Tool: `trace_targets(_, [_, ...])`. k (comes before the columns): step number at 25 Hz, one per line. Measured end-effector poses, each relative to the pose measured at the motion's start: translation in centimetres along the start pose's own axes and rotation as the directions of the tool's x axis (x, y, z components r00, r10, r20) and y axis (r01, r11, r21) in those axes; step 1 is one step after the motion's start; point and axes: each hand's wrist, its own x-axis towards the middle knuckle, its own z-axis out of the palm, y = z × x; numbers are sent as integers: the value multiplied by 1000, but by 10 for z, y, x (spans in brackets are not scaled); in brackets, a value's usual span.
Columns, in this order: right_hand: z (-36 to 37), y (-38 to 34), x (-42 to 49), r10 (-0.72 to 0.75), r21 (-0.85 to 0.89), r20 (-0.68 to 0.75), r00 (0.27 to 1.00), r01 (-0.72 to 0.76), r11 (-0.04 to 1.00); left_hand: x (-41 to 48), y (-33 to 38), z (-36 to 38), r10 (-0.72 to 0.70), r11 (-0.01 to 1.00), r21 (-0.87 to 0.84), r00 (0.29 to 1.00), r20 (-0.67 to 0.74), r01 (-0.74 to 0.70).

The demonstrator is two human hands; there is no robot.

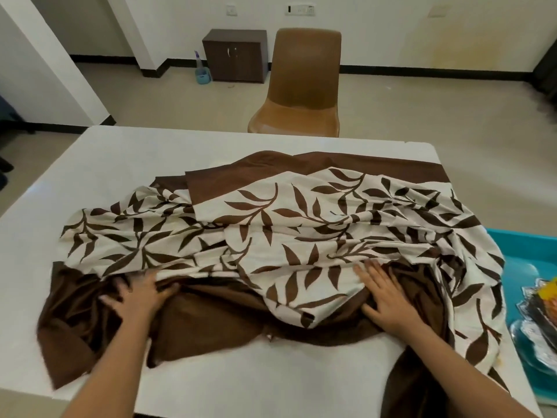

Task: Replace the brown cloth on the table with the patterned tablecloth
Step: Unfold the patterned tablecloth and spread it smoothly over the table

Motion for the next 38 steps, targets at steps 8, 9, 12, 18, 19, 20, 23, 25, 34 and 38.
trace_targets(8, [4,-38,-16,190,137,-121,974,-173,975,-82,72,6,157,912,-302,915,-371,-279])
trace_targets(9, [13,-56,-23,240,106,-115,964,-228,968,-104,89,23,162,874,-416,958,-237,-251])
trace_targets(12, [39,-108,-47,312,136,-38,949,-305,943,-132,100,62,154,938,-312,988,-16,-151])
trace_targets(18, [25,-189,-96,-146,277,135,980,104,955,-57,-19,22,-106,942,-297,978,182,157])
trace_targets(19, [10,-183,-99,-220,381,117,968,161,911,-54,-22,3,-215,914,-306,958,191,266])
trace_targets(20, [-5,-171,-98,-193,416,17,981,169,894,-57,-14,-14,-304,893,-310,945,118,326])
trace_targets(23, [-22,-94,-88,261,276,-309,915,-177,945,-91,41,-25,20,972,-194,866,-500,-134])
trace_targets(25, [-20,-40,-91,549,170,-187,815,-523,835,-134,87,-1,365,868,-120,784,-502,-481])
trace_targets(34, [23,-36,-122,459,92,35,888,-460,883,-70,108,38,254,965,-97,960,120,-243])
trace_targets(38, [5,-18,-125,474,162,-121,872,-454,876,-58,111,-6,37,999,31,998,-57,-35])
